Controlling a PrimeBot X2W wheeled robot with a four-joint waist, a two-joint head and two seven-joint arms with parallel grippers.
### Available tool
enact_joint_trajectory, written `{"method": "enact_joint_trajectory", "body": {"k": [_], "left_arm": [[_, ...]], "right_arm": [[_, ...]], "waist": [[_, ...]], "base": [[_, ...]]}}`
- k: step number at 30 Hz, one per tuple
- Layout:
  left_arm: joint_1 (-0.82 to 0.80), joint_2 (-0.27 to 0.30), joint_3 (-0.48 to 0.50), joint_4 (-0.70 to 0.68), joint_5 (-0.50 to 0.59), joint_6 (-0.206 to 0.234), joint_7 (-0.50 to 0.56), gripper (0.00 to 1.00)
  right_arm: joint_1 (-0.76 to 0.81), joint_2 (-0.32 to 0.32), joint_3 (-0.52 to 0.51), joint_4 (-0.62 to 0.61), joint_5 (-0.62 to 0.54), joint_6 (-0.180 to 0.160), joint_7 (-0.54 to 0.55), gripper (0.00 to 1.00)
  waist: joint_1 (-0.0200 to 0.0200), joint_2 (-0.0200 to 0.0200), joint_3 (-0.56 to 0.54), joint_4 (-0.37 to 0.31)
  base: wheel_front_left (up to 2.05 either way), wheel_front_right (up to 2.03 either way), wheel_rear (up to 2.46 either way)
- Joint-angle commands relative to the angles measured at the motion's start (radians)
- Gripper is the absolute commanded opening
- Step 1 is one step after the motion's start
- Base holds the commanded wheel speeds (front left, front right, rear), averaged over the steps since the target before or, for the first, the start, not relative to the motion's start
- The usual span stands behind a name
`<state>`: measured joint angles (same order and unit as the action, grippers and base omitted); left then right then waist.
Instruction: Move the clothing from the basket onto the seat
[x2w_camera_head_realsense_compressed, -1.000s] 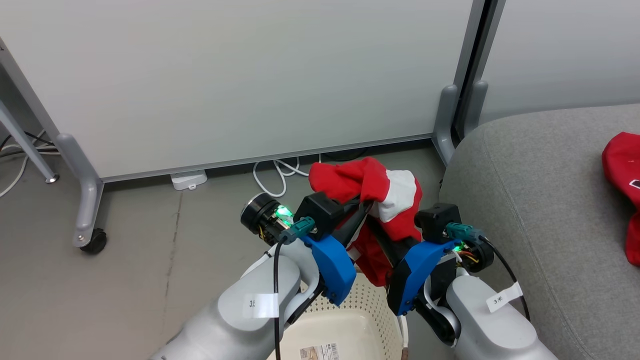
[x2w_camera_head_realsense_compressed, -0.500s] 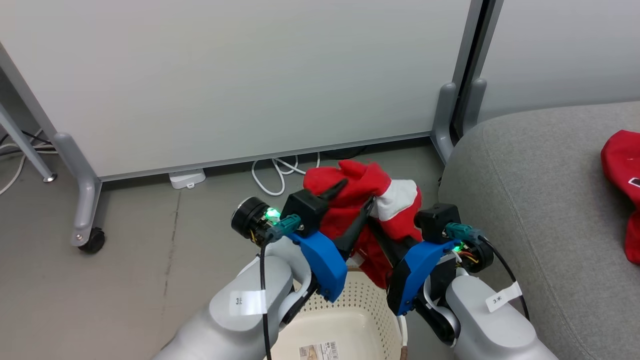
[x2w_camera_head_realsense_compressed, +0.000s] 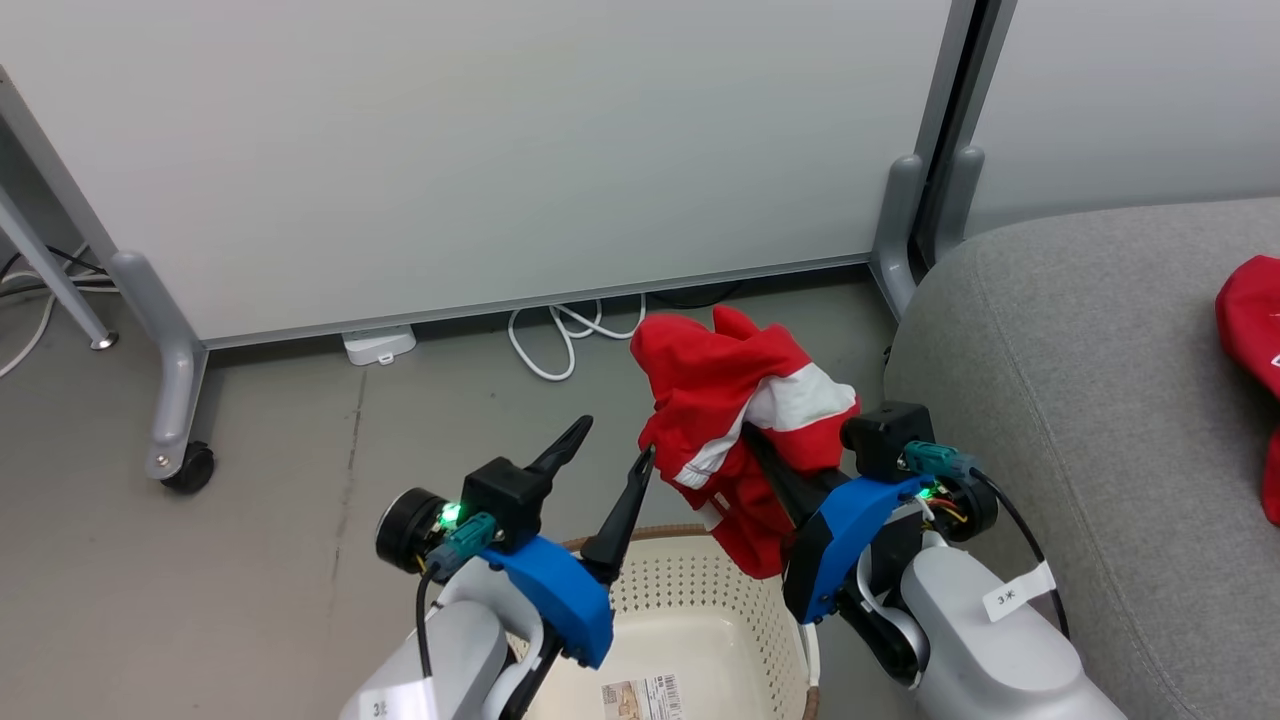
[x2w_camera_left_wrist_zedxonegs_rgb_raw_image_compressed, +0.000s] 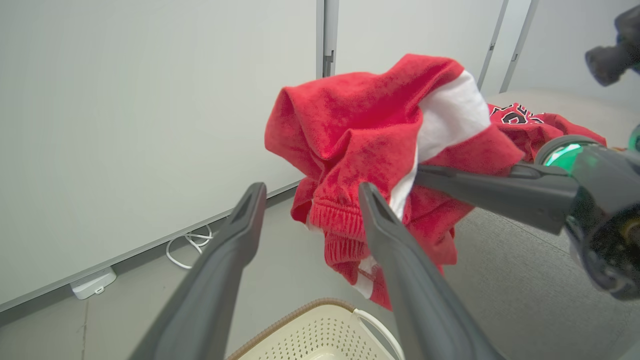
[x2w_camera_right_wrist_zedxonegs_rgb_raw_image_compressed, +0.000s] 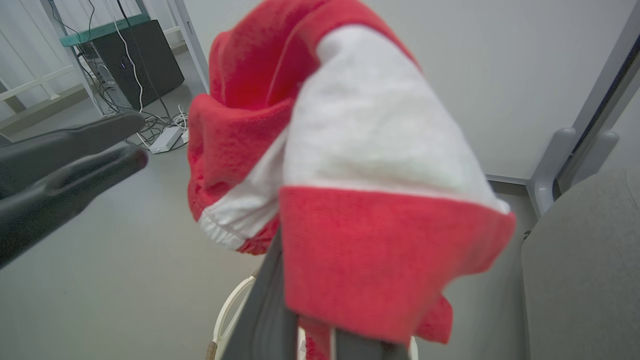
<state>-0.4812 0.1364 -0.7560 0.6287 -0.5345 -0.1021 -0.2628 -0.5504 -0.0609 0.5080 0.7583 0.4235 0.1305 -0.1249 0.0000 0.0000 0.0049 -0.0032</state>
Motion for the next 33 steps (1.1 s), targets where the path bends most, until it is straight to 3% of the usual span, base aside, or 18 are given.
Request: {"method": "enact_joint_trajectory", "body": {"k": [1,16,33], "left_arm": [[0.02,0.009,0.014,-0.01,0.008,0.005,-0.003,1.0],[0.213,0.03,0.238,-0.156,0.145,-0.013,-0.003,1.0],[0.244,-0.001,0.307,-0.141,0.2,-0.029,-0.003,1.0]], "right_arm": [[-0.004,-0.005,-0.004,-0.005,-0.003,0.0,-0.006,0.0],[0.016,-0.009,-0.029,-0.026,-0.019,0.0,0.003,0.0],[0.026,-0.006,-0.042,-0.046,-0.034,0.0,0.018,0.0]], "waist": [[0.0,0.0,0.0,0.002],[0.0,0.0,0.003,0.011],[0.0,0.0,0.012,-0.032]], "base": [[0.0,0.0,0.0],[0.0,0.0,0.0],[0.0,0.0,0.0]]}}
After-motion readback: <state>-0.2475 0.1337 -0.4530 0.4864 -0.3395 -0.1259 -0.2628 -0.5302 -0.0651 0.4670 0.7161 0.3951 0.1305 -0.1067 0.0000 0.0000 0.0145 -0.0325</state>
